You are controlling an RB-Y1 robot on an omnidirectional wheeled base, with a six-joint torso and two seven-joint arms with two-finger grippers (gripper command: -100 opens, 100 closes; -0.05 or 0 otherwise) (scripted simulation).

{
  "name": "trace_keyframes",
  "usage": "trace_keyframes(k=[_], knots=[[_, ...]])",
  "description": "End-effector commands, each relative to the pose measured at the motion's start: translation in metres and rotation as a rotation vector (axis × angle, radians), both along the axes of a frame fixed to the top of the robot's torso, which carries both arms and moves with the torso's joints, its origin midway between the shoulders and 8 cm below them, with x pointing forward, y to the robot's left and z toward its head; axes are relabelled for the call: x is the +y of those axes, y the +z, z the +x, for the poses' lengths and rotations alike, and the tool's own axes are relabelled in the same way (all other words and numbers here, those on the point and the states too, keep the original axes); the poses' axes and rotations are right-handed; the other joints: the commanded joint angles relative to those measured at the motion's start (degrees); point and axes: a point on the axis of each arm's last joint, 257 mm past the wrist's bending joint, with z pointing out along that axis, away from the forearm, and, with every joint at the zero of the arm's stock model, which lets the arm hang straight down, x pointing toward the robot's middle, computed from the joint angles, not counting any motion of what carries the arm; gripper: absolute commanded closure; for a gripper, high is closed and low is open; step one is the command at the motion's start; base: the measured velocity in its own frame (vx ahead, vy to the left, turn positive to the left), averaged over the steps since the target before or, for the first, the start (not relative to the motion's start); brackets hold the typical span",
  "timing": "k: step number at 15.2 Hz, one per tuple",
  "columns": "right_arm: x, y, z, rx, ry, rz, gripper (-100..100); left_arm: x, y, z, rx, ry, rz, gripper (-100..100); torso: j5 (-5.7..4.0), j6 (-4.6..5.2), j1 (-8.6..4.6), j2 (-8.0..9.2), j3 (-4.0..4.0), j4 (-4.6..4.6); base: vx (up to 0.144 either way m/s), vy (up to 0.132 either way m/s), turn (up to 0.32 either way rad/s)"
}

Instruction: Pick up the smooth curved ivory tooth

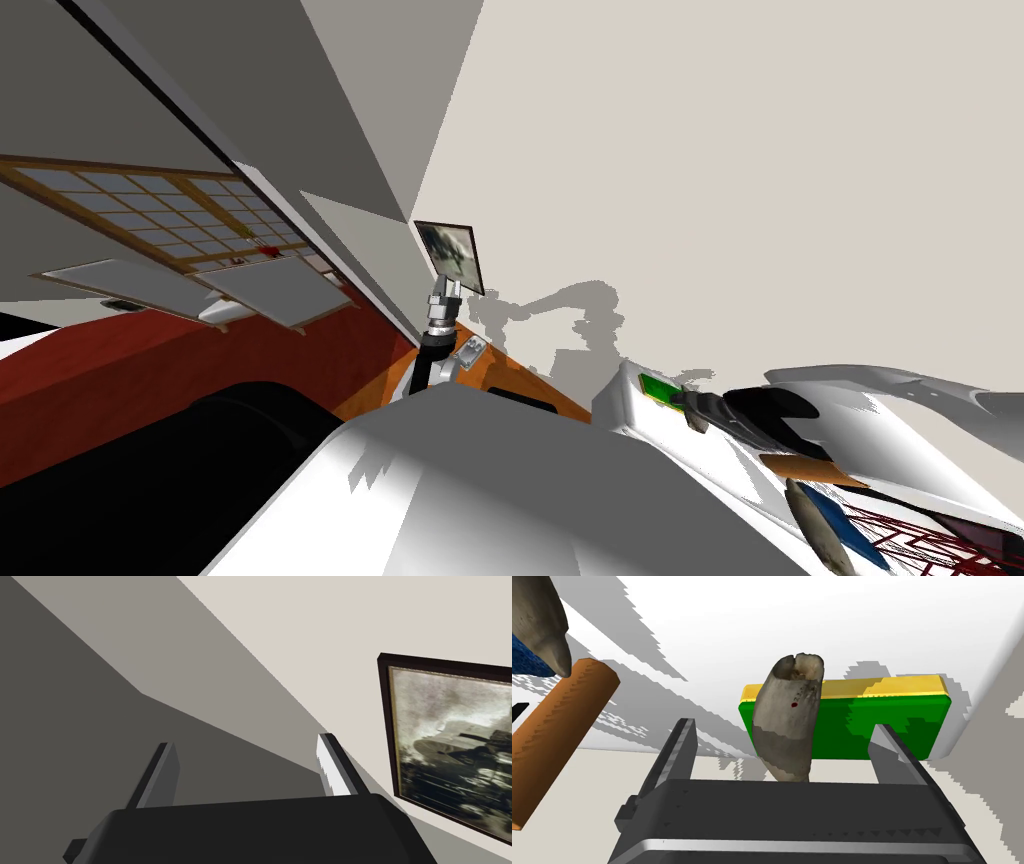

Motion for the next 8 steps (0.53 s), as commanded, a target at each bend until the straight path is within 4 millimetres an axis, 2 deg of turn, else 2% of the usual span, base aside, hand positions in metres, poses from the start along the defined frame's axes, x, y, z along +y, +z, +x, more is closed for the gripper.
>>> trace_keyframes(k=[1, 5, 6, 8], knots=[[-0.007, 0.003, 0.002, 0.019, 0.005, -0.043, -100, 0.0, 0.0, 0.0, 0.0, 0.0, 0.0, 0, 0.0, 0.0, 0.0, 0.0, 0.0, 0.0, -0.018, -0.012, 0.142], [-0.016, 0.007, 0.004, 0.04, 0.011, -0.094, -100, 0.0, 0.0, 0.0, 0.0, 0.0, 0.0, 0, 0.0, 0.01, 0.01, 0.0, 0.0, 0.0, -0.017, -0.014, 0.126], [-0.013, 0.005, 0.004, 0.034, 0.01, -0.078, -100, 0.0, 0.0, 0.0, 0.0, 0.0, 0.0, 0, 0.0, 0.01, 0.01, -0.01, 0.0, 0.0, -0.007, -0.008, 0.042], [-0.024, -0.004, -0.005, 0.035, -0.015, -0.079, -100, 0.0, 0.0, 0.0, 0.0, 0.0, 0.0, 0, -0.01, 0.01, 0.02, 0.0, 0.0, 0.0, -0.019, 0.011, 0.144]])
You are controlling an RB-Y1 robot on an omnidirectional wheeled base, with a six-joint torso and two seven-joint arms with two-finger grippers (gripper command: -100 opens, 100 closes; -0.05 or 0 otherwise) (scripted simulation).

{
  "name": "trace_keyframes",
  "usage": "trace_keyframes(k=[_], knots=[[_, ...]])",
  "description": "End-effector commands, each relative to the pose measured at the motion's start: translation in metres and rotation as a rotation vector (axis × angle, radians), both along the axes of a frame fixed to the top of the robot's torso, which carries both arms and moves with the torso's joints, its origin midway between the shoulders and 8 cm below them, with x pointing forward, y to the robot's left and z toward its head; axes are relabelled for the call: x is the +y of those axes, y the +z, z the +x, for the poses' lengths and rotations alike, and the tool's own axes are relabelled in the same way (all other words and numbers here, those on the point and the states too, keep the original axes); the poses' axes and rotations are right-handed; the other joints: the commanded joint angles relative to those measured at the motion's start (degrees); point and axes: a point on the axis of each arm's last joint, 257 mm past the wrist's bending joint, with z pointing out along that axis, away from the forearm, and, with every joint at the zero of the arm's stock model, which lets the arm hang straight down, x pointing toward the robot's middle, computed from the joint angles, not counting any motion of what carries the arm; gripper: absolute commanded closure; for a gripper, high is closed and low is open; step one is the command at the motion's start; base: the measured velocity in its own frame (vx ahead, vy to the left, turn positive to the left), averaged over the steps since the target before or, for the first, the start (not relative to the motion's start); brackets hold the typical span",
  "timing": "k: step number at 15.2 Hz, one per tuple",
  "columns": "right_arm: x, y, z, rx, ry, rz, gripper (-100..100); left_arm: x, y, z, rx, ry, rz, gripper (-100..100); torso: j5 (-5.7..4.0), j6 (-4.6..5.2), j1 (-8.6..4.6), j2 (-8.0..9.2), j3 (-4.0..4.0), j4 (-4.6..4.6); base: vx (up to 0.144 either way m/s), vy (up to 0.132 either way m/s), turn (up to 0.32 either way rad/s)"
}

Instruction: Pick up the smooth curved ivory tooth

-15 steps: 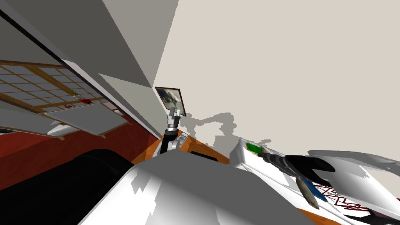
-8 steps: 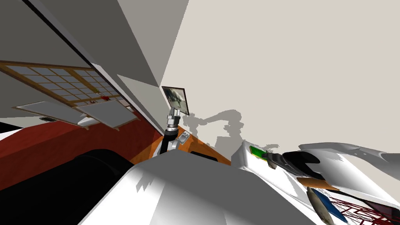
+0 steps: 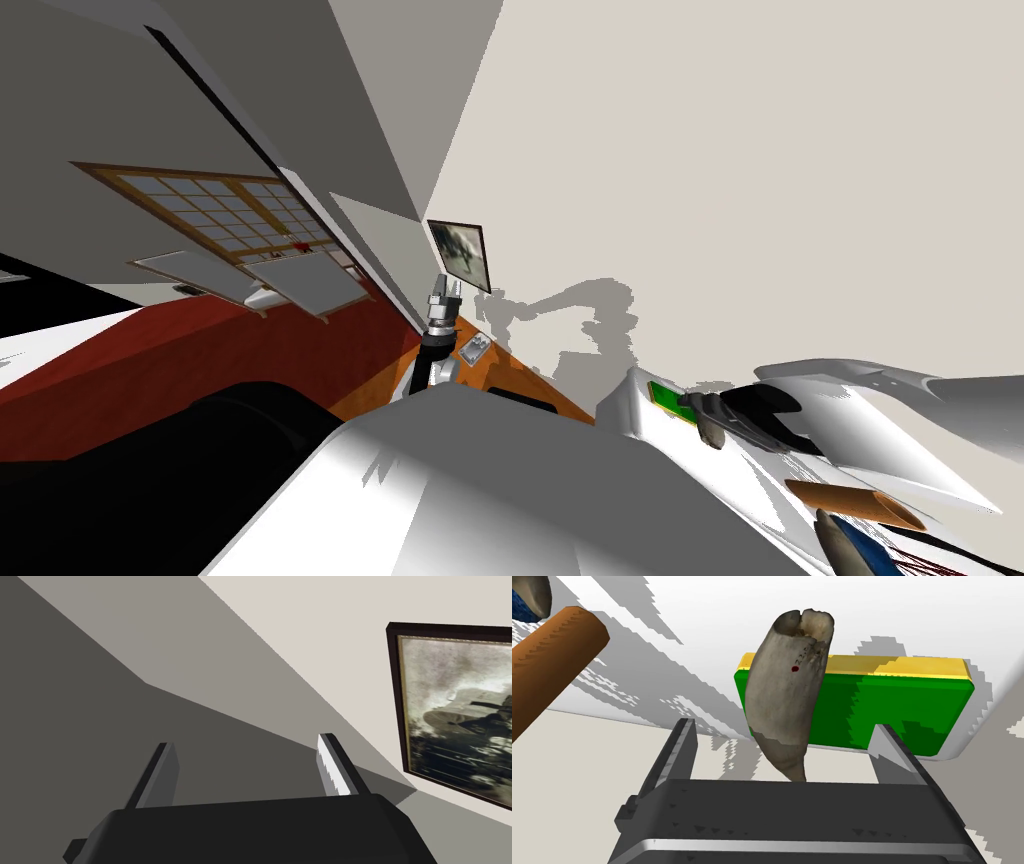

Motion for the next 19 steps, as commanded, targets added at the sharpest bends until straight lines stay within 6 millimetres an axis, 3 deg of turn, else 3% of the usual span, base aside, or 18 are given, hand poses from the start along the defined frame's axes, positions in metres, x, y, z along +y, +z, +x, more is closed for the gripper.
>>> trace_keyframes(k=[1, 6, 7, 8, 12, 16, 19], knots=[[-0.006, -0.006, -0.006, -0.001, -0.016, 0.001, -100, 0.0, 0.0, 0.0, 0.0, 0.0, 0.0, 0, 0.0, 0.0, 0.0, 0.0, 0.0, 0.0, -0.032, 0.026, 0.106], [-0.021, -0.016, -0.019, -0.003, -0.049, -0.002, -100, 0.0, 0.0, 0.0, 0.0, 0.0, 0.0, 0, 0.01, 0.02, 0.03, 0.05, 0.04, 0.02, -0.024, 0.018, 0.078], [-0.017, -0.014, -0.016, -0.002, -0.041, -0.001, -100, 0.0, 0.0, 0.0, 0.0, 0.0, 0.0, 0, 0.02, 0.02, 0.02, 0.04, 0.03, 0.02, -0.01, 0.008, 0.021], [-0.017, -0.014, -0.016, -0.002, -0.042, -0.001, 100, 0.0, 0.0, 0.0, 0.0, 0.0, 0.0, 0, 0.02, 0.02, 0.01, 0.01, 0.02, 0.02, 0.0, 0.0, 0.0], [-0.017, -0.014, -0.016, -0.003, -0.042, -0.001, 100, 0.0, 0.0, 0.0, 0.0, 0.0, 0.0, 0, -0.01, 0.02, -0.01, -0.07, -0.04, -0.03, 0.0, 0.0, 0.0], [0.001, 0.001, 0.001, 0.0, 0.003, 0.0, 100, 0.0, 0.0, 0.0, 0.0, 0.0, 0.0, 0, -0.01, 0.04, -0.1, -0.22, -0.12, -0.03, 0.036, -0.029, -0.133], [0.002, 0.004, 0.003, 0.0, 0.006, -0.002, 100, 0.0, 0.0, 0.0, 0.0, 0.0, 0.0, 0, 0.0, 0.02, -0.04, -0.2, -0.11, -0.03, 0.021, -0.011, -0.087]])
